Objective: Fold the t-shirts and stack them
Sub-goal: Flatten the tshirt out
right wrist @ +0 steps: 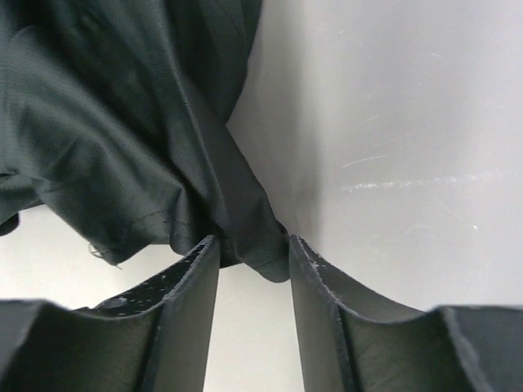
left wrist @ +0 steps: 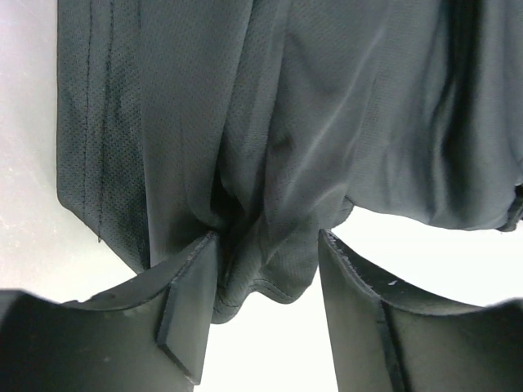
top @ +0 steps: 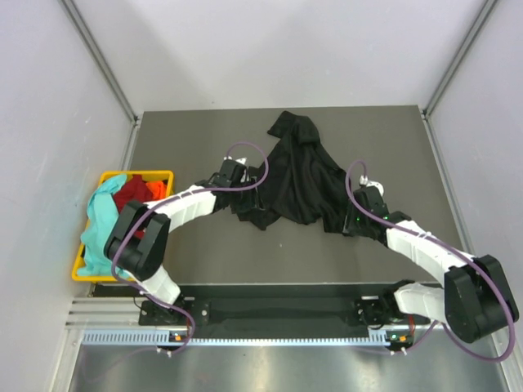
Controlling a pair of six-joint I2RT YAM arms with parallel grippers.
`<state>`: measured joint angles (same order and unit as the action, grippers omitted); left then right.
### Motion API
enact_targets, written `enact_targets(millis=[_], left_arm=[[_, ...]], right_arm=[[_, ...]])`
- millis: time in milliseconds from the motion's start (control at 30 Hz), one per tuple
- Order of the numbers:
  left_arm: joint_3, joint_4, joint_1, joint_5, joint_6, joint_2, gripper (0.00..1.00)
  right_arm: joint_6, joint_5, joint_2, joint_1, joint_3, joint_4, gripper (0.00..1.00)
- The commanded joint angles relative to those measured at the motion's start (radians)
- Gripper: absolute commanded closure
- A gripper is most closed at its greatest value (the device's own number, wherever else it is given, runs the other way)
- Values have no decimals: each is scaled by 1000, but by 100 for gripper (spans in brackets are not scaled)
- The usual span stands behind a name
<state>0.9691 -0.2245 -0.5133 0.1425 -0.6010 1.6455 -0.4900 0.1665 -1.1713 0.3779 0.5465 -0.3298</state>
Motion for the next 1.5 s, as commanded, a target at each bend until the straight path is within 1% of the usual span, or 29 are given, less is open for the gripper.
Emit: enact_targets(millis=[0,67,300,333,433,467,500,533,600,633,700,733,800,833,867,900,967,1000,1100,1133,1167,1200,1300,1367,1433,1467], left_arm=[[-7,65,-2,8,-2,17,45],[2,62,-2,9,3,33,46],[13,59,-2,0,4,56,58],[19,59,-2,-1,7,59,66],[49,37,-2,-12,18,80,81],[60,30,-2,-14,21,92,93],[68,19,-2,-20,29,99,99],[89,-1,-2,-21,35,105,100],[114,-30,-2,-49,58,112,100],[146,-64,-1,-69,66,109,100],[186,-105,1,-124,96,103,100],[232,-146,4,-135,107,100,100],[308,-183,16,-135,147,93,100],[341,-240,22,-183,159,94,100],[374,-272,27,-184,170,97,100],[444,-310,33,-237,194,100,100],[518,-384,38,-303,210,111,100],[596,-397,39,-337,230,115,100],[742,-464,67,-330,242,161,100],[837,-490,76,-324,242,177,100],[886,-516,84,-322,244,204,100],[975,-570,94,-331,247,214,100],[1068,-625,96,-333,262,191,100],[1065,-622,96,-307,264,114,100],[1019,-610,94,-288,253,48,100],[1001,-608,94,-281,247,-19,100]], right_arm=[[4,41,7,16,49,-11,61],[1,45,-10,16,50,-17,63],[14,61,-54,23,52,-14,66],[13,62,-51,26,47,-9,66],[14,51,-54,27,30,15,70],[1,62,-66,27,29,20,72],[-7,70,-77,27,29,15,73],[-12,76,-86,26,41,12,77],[-18,94,-105,27,59,0,81],[-15,99,-106,26,84,-11,91],[1,117,-110,26,116,-31,98],[5,123,-96,24,159,-69,100],[11,123,-65,23,208,-124,100],[16,123,-20,19,264,-191,100],[14,126,7,13,292,-227,100],[13,126,37,4,320,-259,100],[-1,122,129,-16,391,-334,100],[-5,119,156,-20,408,-351,100],[-56,107,252,-27,446,-416,100],[-68,87,297,-28,457,-437,100],[-96,76,318,-30,464,-443,100],[-108,67,343,-30,481,-452,100],[-128,48,429,-31,548,-465,100],[-131,68,467,-30,602,-485,100],[-131,83,486,-30,690,-517,100],[-134,82,490,-30,717,-526,100]])
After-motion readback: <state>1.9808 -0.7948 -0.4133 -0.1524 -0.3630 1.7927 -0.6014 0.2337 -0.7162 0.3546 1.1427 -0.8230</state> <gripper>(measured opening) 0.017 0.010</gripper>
